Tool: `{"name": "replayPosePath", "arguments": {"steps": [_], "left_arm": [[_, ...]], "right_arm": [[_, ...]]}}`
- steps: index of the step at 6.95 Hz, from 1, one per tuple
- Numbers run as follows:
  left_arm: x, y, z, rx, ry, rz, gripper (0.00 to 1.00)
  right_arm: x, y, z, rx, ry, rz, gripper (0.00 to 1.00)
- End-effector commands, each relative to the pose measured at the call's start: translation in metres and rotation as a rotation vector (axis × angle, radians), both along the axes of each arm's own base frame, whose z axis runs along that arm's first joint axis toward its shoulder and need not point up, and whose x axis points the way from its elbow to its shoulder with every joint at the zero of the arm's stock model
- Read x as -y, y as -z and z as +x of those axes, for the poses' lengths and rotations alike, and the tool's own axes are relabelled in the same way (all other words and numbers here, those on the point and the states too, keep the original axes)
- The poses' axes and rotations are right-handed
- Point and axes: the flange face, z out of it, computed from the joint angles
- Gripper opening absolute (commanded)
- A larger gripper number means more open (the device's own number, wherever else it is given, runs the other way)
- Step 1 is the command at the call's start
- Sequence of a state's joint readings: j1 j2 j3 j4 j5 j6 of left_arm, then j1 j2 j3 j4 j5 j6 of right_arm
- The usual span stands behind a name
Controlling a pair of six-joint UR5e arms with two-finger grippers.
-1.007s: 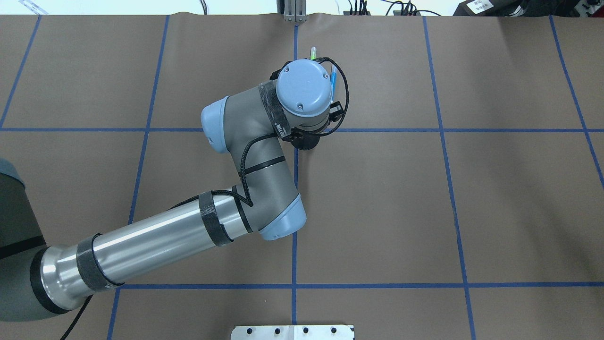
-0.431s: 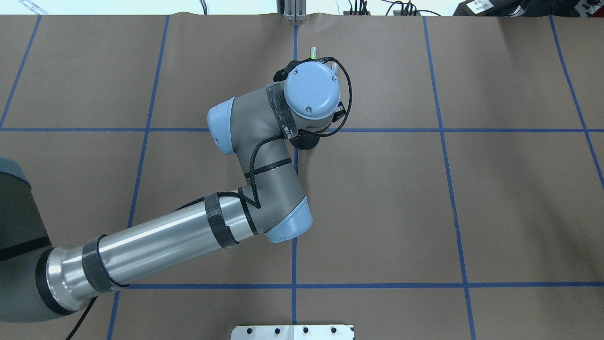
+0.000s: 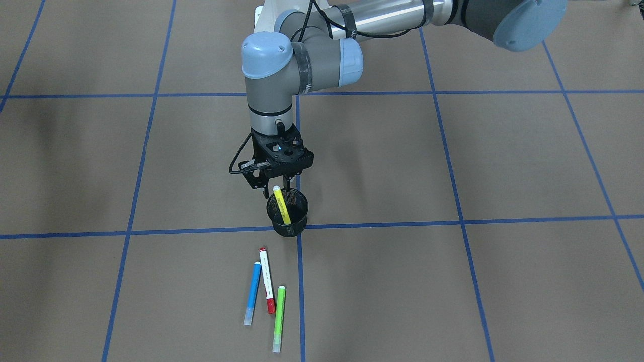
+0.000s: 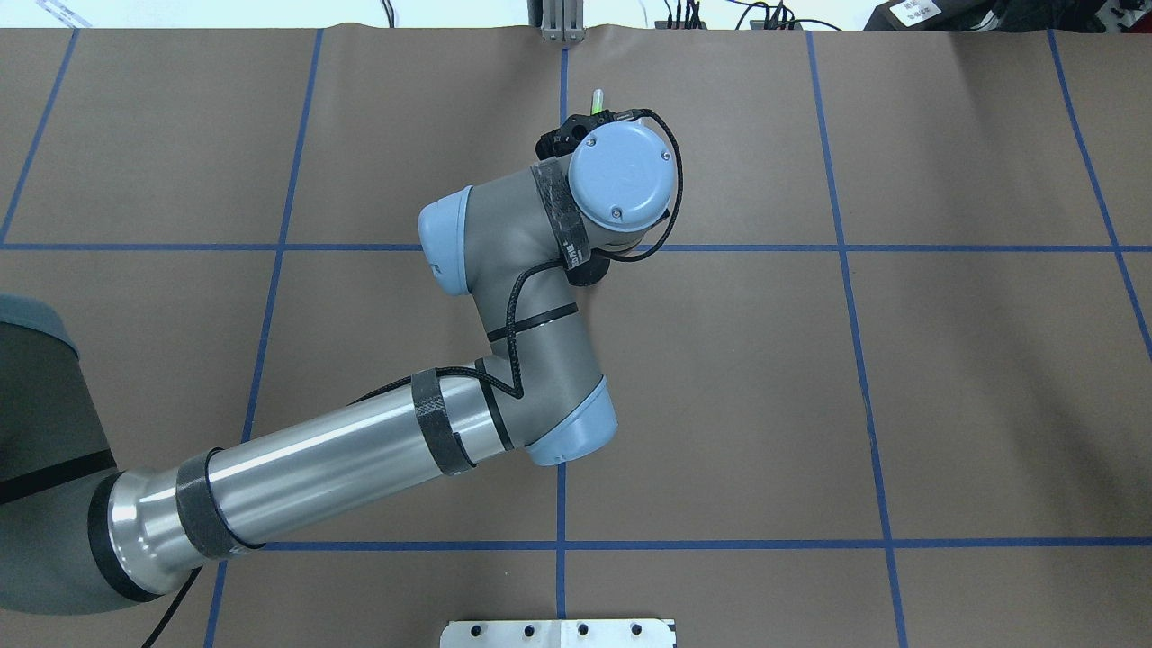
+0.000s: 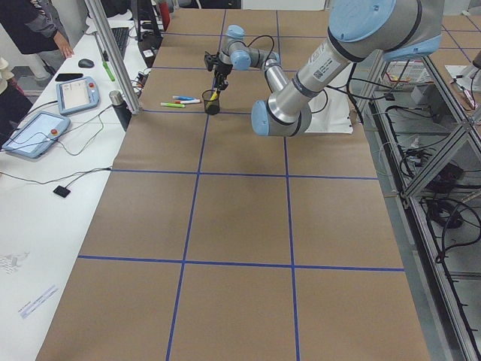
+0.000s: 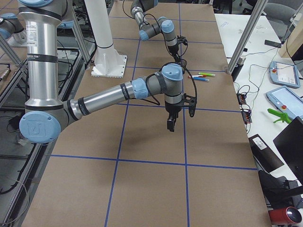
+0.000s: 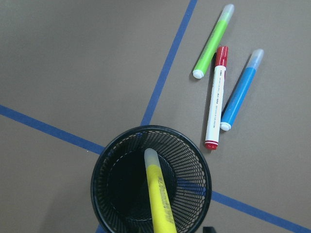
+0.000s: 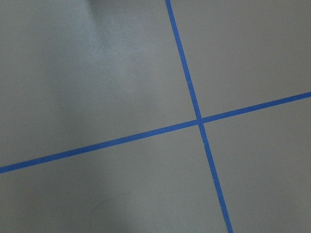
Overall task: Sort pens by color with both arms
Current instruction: 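Lower the left gripper onto the yellow highlighter in the cup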
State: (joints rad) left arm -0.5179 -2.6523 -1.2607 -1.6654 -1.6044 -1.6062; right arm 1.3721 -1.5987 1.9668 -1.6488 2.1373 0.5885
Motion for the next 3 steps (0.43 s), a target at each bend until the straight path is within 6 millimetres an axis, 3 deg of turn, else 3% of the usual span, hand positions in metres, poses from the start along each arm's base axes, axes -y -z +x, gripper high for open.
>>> {"name": "replayPosePath", "arguments": {"steps": [1,3], "left_arm": [[0.000,-0.001,0.001,0.013,0.000,-0.004,0.41],[0.000,-0.005,0.000,0.042,-0.007,0.003,0.38]], "right_arm": [[-0.004,-0.011,-0.001,0.000,0.007,-0.025,1.00],[-0.002,-0.011,-0.022,-0.011,0.046,-0.020,1.00]]}}
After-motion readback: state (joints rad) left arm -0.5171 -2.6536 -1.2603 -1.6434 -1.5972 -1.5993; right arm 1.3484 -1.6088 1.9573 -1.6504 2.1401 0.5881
